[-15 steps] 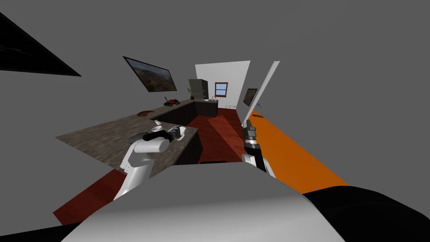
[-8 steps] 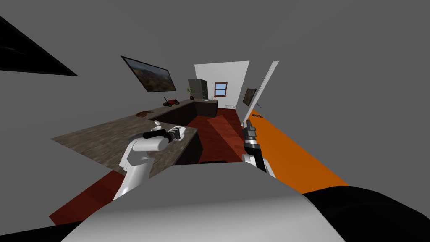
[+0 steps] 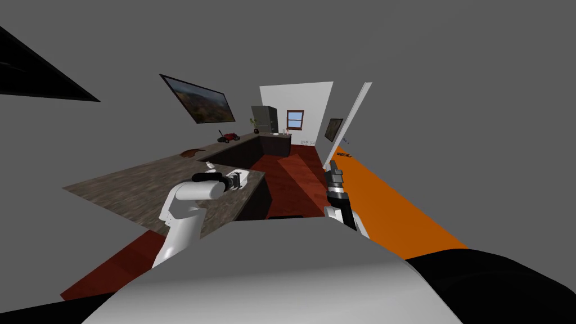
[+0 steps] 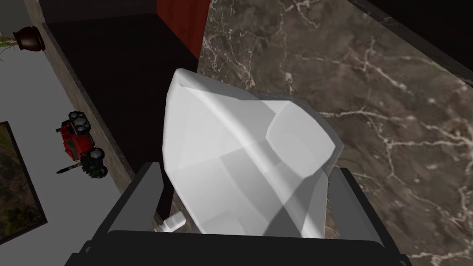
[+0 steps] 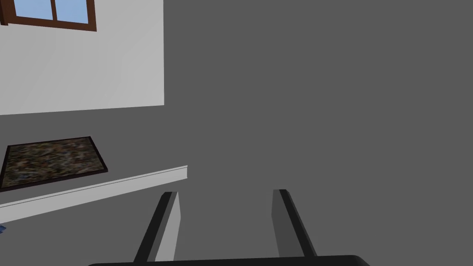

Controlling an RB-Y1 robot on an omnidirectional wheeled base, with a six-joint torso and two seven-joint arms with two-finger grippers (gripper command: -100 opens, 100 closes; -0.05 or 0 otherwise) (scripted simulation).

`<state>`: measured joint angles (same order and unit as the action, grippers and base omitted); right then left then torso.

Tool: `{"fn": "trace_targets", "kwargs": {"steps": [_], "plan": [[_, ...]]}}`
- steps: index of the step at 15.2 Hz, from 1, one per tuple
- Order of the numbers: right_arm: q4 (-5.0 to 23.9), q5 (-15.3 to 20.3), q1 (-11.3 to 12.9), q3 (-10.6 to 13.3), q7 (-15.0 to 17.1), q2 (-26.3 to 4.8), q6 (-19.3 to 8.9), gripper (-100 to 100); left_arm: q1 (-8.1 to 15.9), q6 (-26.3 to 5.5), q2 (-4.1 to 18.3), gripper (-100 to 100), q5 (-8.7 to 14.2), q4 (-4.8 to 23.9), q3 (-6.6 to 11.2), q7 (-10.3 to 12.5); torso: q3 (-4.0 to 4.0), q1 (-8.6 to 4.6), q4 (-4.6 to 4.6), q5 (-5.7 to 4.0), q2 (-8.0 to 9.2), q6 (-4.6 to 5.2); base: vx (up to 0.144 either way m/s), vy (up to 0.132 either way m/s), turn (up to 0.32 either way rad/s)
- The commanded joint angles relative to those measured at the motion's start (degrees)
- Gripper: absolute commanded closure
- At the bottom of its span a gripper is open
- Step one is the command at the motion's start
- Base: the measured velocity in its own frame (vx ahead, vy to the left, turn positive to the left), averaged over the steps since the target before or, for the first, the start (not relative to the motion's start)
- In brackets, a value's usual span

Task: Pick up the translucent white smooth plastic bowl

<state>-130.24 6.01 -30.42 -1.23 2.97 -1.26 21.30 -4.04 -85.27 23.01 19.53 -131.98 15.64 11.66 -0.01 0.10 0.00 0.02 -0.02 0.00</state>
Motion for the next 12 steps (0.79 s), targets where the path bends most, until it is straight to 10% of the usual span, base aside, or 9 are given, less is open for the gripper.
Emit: {"fn": "trace_targets", "kwargs": {"steps": [1,12], "plan": [[0.0,0.0,0.0,0.0,0.0,0.0,0.0,0,0.4,-2.9,0.1,-100,0.3,-0.1,0.39,0.3,0.0,0.0,0.0,0.0,0.0,0.0,0.006,0.027,-0.025],[0.0,0.0,0.0,0.0,0.0,0.0,0.0,0,3.3,-14.9,0.5,-100,1.5,-0.1,2.31,1.8,0.0,0.04,0.0,0.01,0.0,0.0,0.004,0.027,-0.017]]}}
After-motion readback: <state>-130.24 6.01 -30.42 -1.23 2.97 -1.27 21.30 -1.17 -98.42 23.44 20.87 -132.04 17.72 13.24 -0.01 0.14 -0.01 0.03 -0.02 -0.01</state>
